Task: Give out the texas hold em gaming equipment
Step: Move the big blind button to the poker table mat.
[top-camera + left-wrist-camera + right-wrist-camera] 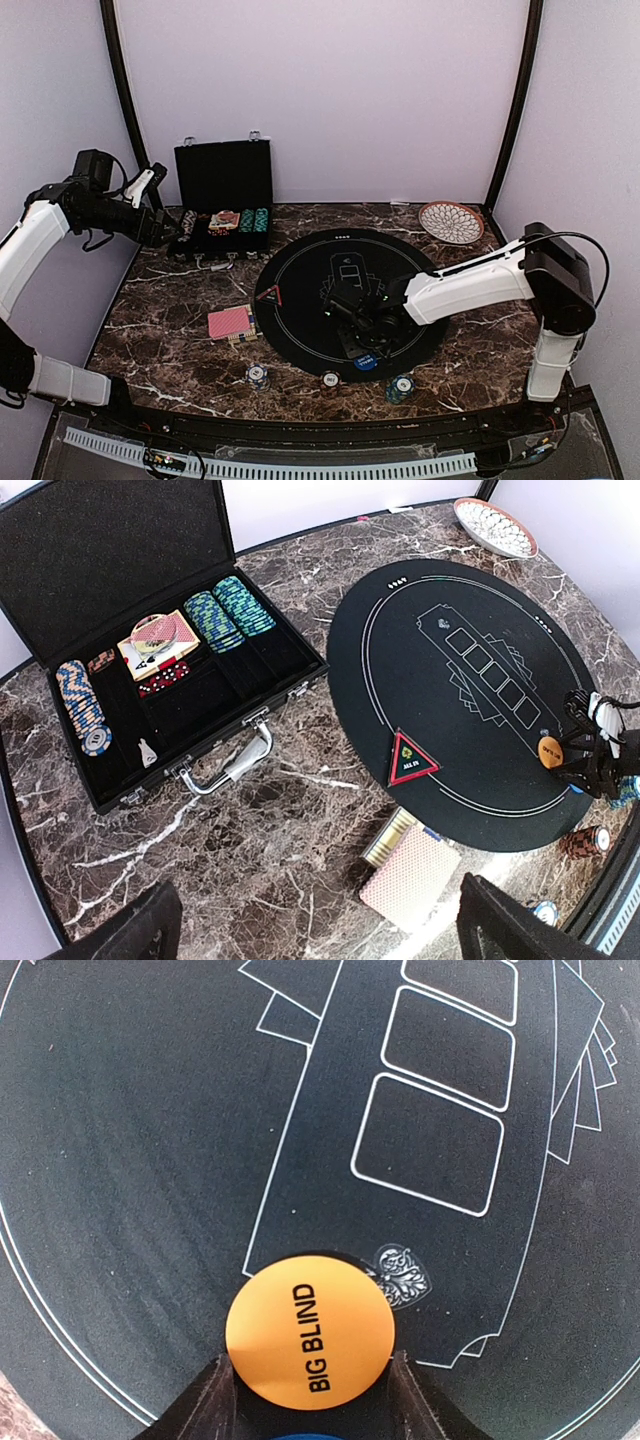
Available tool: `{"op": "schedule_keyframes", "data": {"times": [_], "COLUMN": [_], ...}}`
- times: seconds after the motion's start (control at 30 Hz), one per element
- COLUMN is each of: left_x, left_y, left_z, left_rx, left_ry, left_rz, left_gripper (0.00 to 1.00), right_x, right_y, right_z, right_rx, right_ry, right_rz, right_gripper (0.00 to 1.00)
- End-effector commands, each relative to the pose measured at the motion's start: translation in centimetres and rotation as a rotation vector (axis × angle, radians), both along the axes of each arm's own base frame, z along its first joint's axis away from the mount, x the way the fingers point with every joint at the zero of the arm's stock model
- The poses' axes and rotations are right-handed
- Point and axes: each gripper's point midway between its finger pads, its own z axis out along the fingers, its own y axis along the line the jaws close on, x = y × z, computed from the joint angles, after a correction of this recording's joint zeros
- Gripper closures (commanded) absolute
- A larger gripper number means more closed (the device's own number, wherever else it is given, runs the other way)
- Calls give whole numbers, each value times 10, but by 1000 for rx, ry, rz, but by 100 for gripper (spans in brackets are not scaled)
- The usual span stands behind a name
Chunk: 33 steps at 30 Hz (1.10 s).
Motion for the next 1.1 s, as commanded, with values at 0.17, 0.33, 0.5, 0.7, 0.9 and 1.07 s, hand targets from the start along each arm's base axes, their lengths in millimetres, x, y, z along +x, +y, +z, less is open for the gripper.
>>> {"op": "schedule_keyframes", "data": {"times": [0.17,0.33,0.5,0.7,0.9,1.07], "left_x": [-6,-9,-13,-17,-18,-18], "left_y": [2,4,4,5,6,6], "left_z": [10,6,4,3,1,2], "left_rx": [4,21,27,35,46,48], "left_ry": [-14,2,7,6,8,5], "left_rz": [-2,0,0,-5,-6,-6], "left_gripper": [1,1,1,1,1,1], "right_x": [34,60,94,137,179,212], "right_y": [-18,-15,-14,-10,-5,-3], "right_z": [-9,-8,-4,4,12,11], "right_rx": [-36,-26,-15,-6,11,14], "right_ry": [-58,-80,-107,-146,-176,-194], "right_rz": [-68,-77,-87,-96,-107,-119], "right_gripper": [52,57,58,62,64,64]}}
